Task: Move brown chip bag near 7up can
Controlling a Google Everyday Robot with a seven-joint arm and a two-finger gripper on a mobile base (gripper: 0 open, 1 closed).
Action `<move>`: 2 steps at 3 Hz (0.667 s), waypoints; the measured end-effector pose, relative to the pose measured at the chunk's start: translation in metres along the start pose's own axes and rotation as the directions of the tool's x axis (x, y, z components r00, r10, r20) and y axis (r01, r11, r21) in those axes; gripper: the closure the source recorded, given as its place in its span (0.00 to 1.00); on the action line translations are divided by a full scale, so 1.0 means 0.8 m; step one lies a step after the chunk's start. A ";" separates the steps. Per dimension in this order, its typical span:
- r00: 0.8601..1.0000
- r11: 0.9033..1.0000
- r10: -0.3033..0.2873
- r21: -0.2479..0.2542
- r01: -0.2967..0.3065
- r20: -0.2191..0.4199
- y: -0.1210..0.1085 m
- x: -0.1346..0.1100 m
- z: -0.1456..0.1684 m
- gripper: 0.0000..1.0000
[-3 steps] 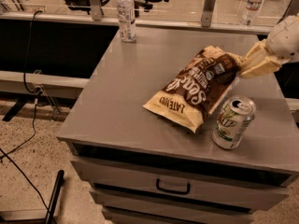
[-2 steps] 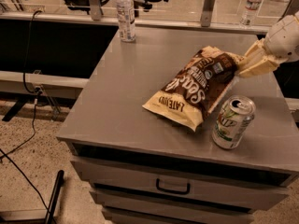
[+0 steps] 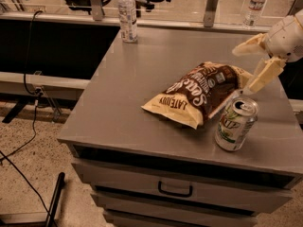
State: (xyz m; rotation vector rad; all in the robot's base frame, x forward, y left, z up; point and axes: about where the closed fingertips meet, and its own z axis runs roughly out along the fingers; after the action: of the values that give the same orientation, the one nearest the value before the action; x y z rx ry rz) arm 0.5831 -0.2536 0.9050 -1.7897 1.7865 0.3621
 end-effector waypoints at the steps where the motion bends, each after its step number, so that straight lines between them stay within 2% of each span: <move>1: 1.000 1.000 -0.001 0.001 0.001 -0.008 -0.002 0.000 0.001 0.00; 2: 1.000 1.000 -0.004 0.018 0.004 -0.028 0.000 0.000 -0.015 0.00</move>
Offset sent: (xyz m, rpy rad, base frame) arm -0.0195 -0.0251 0.0318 -0.0696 -0.0234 -0.0239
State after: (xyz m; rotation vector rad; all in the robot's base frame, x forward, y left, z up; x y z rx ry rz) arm 0.5809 -0.2604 0.9147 -1.7937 1.7993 0.3196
